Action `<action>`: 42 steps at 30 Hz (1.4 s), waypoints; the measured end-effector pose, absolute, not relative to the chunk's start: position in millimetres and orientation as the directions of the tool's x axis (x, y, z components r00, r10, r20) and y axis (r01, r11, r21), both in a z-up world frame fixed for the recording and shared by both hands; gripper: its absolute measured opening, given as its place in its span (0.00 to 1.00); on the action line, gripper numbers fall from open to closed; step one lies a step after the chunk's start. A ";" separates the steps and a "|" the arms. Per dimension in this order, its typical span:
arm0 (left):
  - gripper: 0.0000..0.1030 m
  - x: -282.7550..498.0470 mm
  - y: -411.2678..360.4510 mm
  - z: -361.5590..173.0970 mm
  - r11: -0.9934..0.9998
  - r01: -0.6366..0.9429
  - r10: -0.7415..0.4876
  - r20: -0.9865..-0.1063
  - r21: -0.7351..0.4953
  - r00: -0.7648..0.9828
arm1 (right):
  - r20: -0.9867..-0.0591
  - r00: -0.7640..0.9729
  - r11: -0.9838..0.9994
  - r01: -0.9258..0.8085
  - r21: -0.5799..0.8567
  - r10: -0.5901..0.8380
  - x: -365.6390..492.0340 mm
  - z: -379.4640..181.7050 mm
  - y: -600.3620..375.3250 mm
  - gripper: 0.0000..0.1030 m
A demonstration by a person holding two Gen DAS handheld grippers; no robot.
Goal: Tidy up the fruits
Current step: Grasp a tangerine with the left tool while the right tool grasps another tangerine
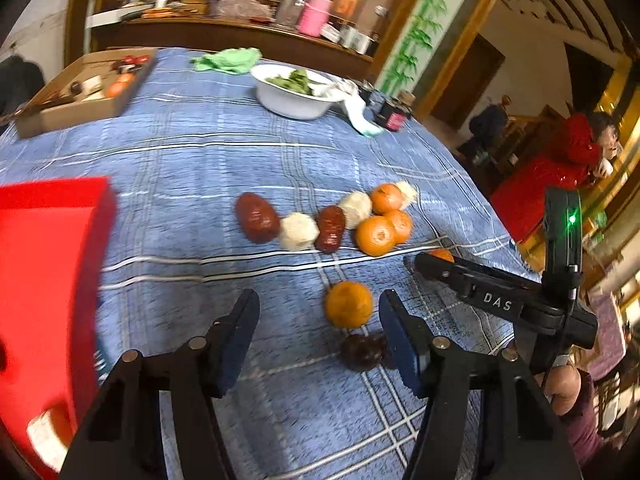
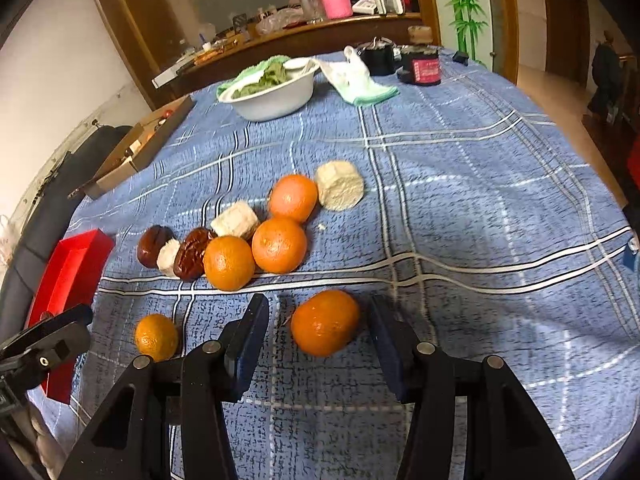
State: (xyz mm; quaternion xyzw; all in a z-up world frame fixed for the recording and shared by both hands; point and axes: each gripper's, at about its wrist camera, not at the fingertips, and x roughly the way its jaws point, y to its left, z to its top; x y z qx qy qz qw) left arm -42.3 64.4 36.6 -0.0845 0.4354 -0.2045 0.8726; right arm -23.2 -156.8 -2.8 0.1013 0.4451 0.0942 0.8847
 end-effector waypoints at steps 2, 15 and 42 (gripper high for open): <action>0.59 -36.3 52.5 30.2 0.900 0.303 -0.432 -0.735 -0.314 0.522 | -0.766 0.592 0.965 -0.084 0.249 0.249 -22.5 -2.5 -155.3 0.43; 0.29 -23.1 25.6 3.9 0.902 0.334 -0.412 -0.772 -0.272 0.484 | -0.772 0.599 0.976 -0.095 0.194 0.212 -23.4 -4.0 -151.7 0.38; 0.29 -61.6 249.2 72.9 0.926 -0.018 -0.246 -0.635 -0.378 0.732 | -0.688 0.581 0.896 -0.360 0.260 0.434 -55.1 76.4 -29.2 0.33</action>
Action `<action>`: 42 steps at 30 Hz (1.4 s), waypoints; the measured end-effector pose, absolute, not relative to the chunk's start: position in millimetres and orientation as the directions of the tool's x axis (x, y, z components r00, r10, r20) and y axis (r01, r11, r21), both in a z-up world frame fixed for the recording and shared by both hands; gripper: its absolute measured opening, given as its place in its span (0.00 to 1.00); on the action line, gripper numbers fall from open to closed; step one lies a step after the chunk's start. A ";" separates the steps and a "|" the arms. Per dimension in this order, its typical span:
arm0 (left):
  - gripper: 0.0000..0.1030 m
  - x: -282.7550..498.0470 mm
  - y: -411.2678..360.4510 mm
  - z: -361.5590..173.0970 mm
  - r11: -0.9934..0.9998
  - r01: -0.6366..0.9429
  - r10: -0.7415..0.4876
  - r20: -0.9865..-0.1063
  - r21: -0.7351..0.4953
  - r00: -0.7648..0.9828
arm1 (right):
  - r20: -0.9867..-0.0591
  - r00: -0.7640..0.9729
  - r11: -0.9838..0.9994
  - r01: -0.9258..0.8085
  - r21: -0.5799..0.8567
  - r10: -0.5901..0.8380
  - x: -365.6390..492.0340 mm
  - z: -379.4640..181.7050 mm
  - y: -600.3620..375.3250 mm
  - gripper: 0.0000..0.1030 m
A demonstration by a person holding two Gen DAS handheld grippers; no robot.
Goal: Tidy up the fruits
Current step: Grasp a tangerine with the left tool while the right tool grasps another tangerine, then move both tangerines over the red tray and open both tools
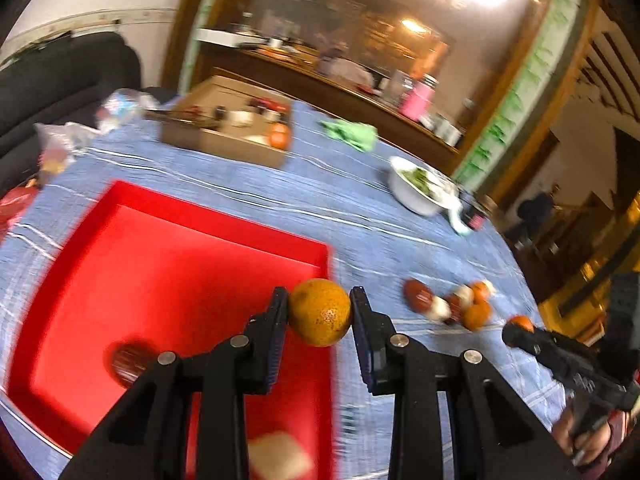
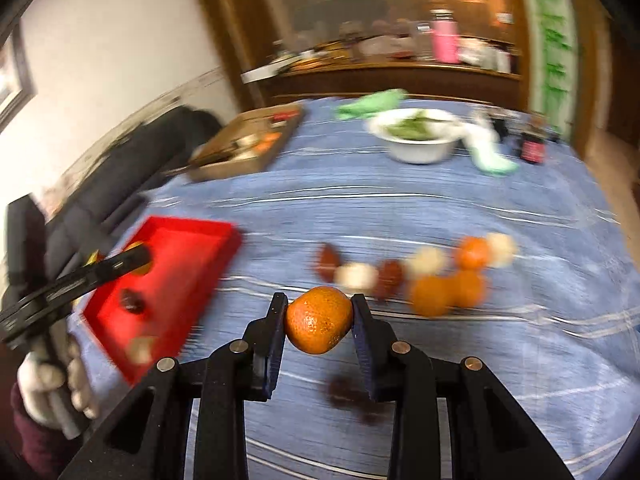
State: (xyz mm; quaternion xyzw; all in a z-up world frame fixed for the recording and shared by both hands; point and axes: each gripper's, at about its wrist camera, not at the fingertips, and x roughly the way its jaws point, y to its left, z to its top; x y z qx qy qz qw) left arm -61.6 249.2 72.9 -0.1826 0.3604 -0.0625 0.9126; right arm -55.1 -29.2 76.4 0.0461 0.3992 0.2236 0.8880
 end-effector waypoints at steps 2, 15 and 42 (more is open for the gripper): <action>0.29 -54.2 270.0 70.1 0.919 -0.048 -0.236 -0.642 -0.392 0.729 | -0.692 0.543 0.870 -0.407 0.278 0.476 -51.9 75.8 1.4 0.34; 0.29 -26.9 327.1 32.2 0.879 -0.151 -0.241 -0.696 -0.451 0.676 | -0.789 0.376 0.779 -0.596 0.196 0.487 -36.0 35.8 163.7 0.34; 0.73 -79.0 277.6 94.8 0.834 -0.047 -0.326 -0.560 -0.549 0.761 | -0.711 0.562 0.885 -0.425 0.190 0.422 -44.6 69.7 40.1 0.62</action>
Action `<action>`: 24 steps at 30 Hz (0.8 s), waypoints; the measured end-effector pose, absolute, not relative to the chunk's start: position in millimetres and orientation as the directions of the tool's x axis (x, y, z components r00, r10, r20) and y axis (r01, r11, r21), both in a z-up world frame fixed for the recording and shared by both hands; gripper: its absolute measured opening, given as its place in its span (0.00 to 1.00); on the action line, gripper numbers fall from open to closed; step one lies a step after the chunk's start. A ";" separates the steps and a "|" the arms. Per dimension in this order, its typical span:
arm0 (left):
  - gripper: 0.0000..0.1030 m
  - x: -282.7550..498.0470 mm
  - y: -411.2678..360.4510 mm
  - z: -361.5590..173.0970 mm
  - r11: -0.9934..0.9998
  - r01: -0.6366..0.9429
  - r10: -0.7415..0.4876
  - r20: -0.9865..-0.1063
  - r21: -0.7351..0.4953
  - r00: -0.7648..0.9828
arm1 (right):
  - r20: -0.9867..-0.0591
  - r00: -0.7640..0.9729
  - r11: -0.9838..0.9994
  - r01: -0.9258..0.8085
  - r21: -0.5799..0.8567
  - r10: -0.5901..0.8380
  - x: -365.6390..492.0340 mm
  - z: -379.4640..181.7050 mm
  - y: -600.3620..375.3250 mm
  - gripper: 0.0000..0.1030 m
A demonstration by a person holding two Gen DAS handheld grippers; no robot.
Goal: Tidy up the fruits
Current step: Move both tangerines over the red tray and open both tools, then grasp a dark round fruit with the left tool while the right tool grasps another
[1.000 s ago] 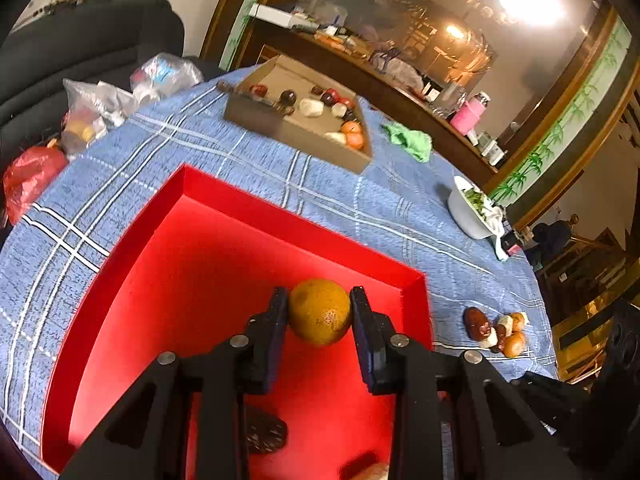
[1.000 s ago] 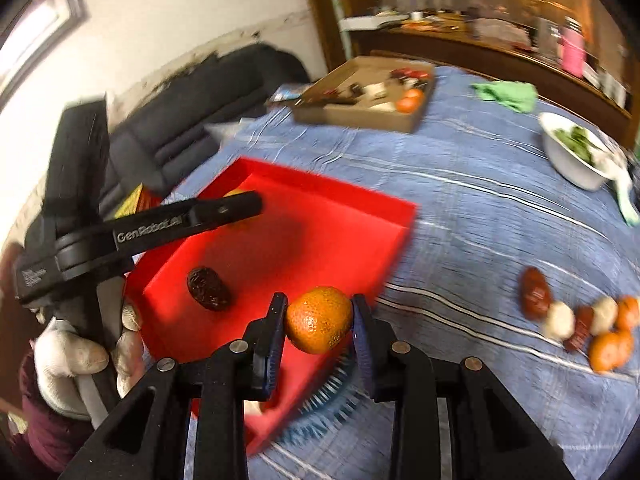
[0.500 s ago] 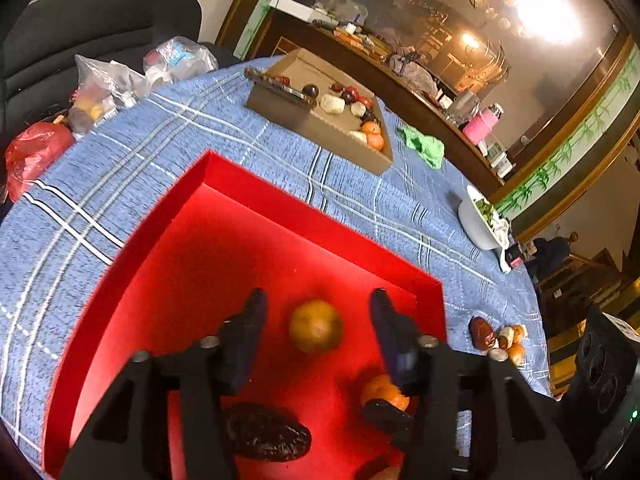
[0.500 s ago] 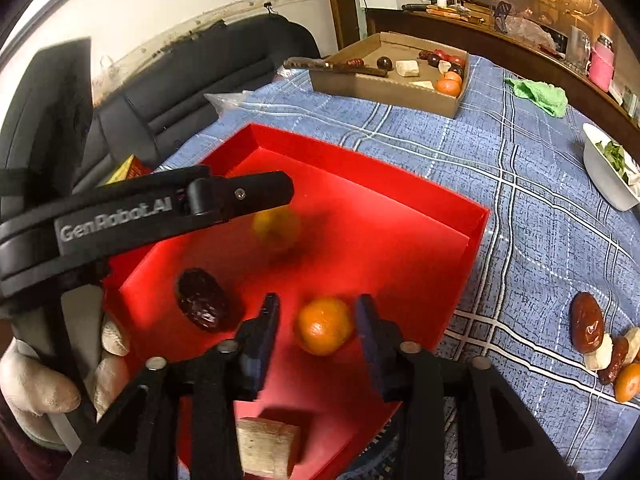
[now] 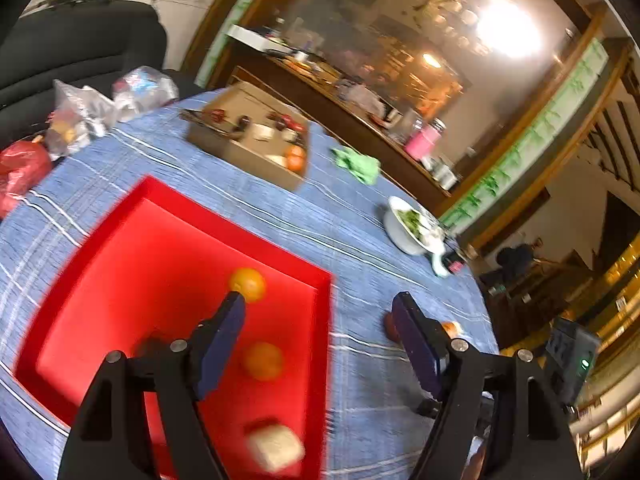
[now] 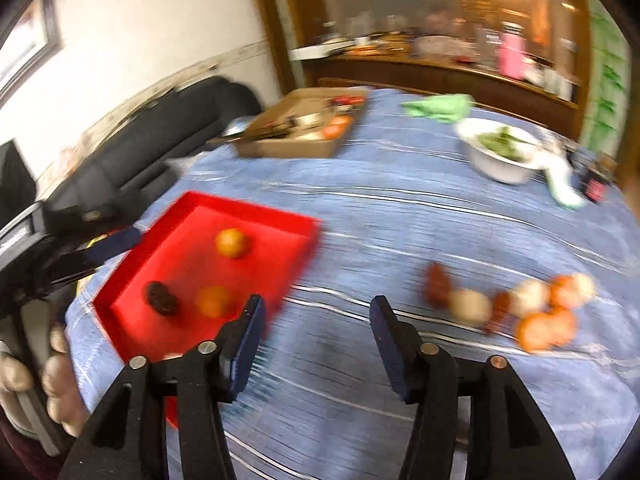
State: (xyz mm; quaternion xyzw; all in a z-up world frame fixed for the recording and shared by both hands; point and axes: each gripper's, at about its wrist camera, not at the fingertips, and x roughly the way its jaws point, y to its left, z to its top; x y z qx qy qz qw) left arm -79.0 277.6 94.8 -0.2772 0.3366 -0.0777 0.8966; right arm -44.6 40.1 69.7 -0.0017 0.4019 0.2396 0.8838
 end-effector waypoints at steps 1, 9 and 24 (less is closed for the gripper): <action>0.73 -79.5 267.8 95.3 0.835 -0.033 -0.339 -0.560 -0.550 0.756 | -0.713 0.576 0.900 -0.393 0.187 0.400 -45.4 69.0 21.2 0.65; 0.73 -72.4 191.4 73.5 0.830 0.069 -0.452 -0.596 -0.553 0.663 | -0.743 0.595 0.952 -0.211 0.223 0.306 -67.3 37.3 -87.7 0.66; 0.73 -51.2 128.4 44.4 0.840 0.141 -0.500 -0.646 -0.524 0.576 | -0.819 0.526 0.903 -0.428 -0.022 0.230 -76.1 1.5 -59.6 0.49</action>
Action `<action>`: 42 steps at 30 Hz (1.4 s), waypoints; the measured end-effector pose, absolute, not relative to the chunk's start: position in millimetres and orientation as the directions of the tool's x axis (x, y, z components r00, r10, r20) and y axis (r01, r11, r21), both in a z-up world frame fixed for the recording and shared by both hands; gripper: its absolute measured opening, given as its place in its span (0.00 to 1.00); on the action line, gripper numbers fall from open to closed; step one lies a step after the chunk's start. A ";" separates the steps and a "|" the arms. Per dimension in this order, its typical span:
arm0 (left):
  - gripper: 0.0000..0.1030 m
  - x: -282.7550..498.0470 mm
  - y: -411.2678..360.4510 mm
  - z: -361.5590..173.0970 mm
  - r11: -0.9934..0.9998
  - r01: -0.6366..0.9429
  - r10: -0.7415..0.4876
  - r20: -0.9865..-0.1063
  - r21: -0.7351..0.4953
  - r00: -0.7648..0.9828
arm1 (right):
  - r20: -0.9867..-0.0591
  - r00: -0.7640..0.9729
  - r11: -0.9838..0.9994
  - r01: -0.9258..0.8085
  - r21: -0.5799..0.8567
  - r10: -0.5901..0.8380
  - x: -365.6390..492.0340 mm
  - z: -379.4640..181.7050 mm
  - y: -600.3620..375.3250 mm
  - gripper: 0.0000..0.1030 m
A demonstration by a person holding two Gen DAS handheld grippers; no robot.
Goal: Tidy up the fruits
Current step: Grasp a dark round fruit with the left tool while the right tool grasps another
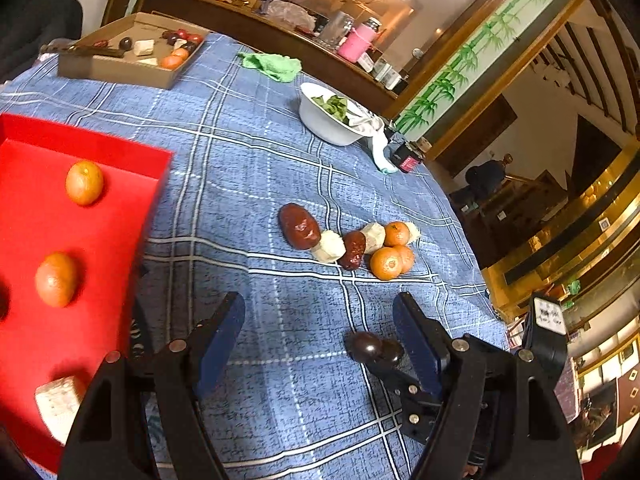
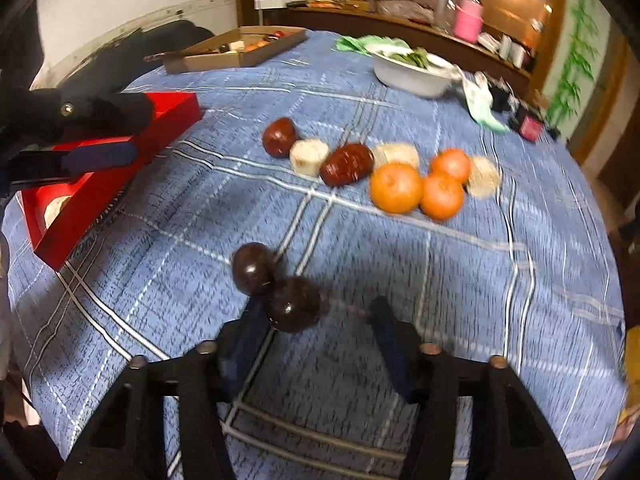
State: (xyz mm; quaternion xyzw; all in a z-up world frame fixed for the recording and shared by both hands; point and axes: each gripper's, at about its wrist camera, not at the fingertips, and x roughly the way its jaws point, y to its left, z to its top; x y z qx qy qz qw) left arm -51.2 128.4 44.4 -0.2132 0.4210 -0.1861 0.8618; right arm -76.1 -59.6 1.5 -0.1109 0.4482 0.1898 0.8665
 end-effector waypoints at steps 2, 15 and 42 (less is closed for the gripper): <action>0.73 -47.5 123.6 43.3 0.843 0.147 -0.499 -0.650 -0.517 0.573 | -0.813 0.531 0.897 -0.442 -0.023 0.241 -73.9 3.1 -55.4 0.34; 0.73 -26.5 92.8 28.9 0.828 0.201 -0.545 -0.664 -0.524 0.512 | -0.774 0.472 0.880 -0.417 0.226 0.422 -65.6 -0.2 -80.0 0.27; 0.24 -51.9 32.9 6.6 0.914 0.359 -0.359 -0.786 -0.188 0.504 | -0.652 0.521 0.814 -0.160 0.559 0.551 -44.5 -9.8 -157.5 0.27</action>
